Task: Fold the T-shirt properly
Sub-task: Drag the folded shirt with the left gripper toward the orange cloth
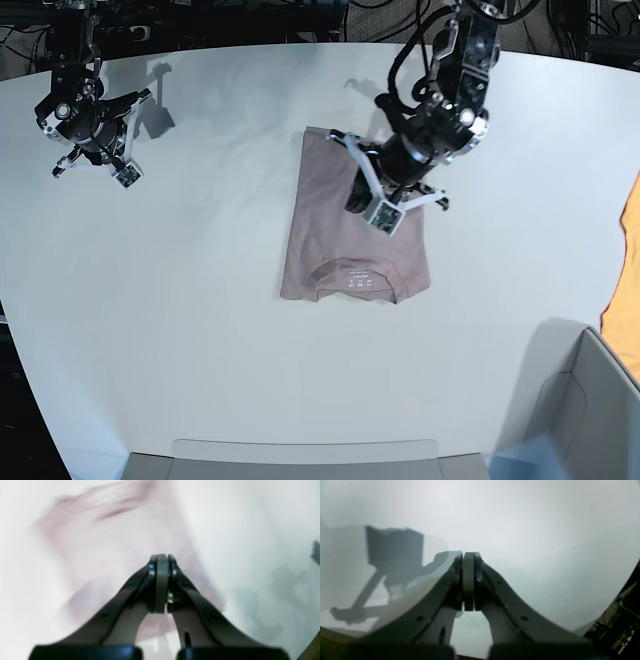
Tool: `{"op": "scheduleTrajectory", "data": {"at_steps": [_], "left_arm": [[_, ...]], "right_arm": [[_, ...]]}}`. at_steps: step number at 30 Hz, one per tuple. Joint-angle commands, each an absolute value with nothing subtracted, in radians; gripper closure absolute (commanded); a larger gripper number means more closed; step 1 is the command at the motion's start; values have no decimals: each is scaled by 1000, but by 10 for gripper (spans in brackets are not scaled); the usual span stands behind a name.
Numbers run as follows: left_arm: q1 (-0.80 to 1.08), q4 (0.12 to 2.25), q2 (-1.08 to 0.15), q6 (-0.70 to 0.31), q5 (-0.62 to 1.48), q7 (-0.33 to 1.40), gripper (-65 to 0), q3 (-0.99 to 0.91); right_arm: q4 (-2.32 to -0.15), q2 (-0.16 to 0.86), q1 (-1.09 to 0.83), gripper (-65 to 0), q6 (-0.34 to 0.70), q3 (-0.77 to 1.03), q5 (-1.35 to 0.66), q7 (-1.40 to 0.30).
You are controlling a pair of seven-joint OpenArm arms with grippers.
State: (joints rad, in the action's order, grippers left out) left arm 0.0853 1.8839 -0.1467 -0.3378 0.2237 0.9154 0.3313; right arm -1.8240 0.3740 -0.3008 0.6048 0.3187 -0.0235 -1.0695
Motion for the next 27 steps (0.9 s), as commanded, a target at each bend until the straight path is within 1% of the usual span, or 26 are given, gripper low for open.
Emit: {"op": "scheduleTrajectory", "data": {"at_steps": [1,4,7,11,15,21,27], "left_arm": [[42,1856,-137,-337,225,886,0,351],[-12,1730,-93,-335,223,874,0,364],[-28,1604,-61,-335,223,816,0,292],[-54,1429,-64,-335,223,785,0,203],[-54,1340,-119,-335,223,777,0,130],[-48,1334,-249,-343,225,777,0,-8],[-54,1337,-349,-344,228,777,0,-28]], "right_arm": [[-1837,389,-292,0,602,323,-22,-1063],[-1837,389,-294,0,602,323,-22,-1063],[-1839,389,-298,0,602,326,-22,-1063],[-1839,389,-309,0,602,328,-22,-1063],[-1839,389,-318,0,602,329,-22,-1063],[-1839,387,-314,0,602,323,-22,-1063],[-1839,387,-312,0,602,323,-117,-1063]]}}
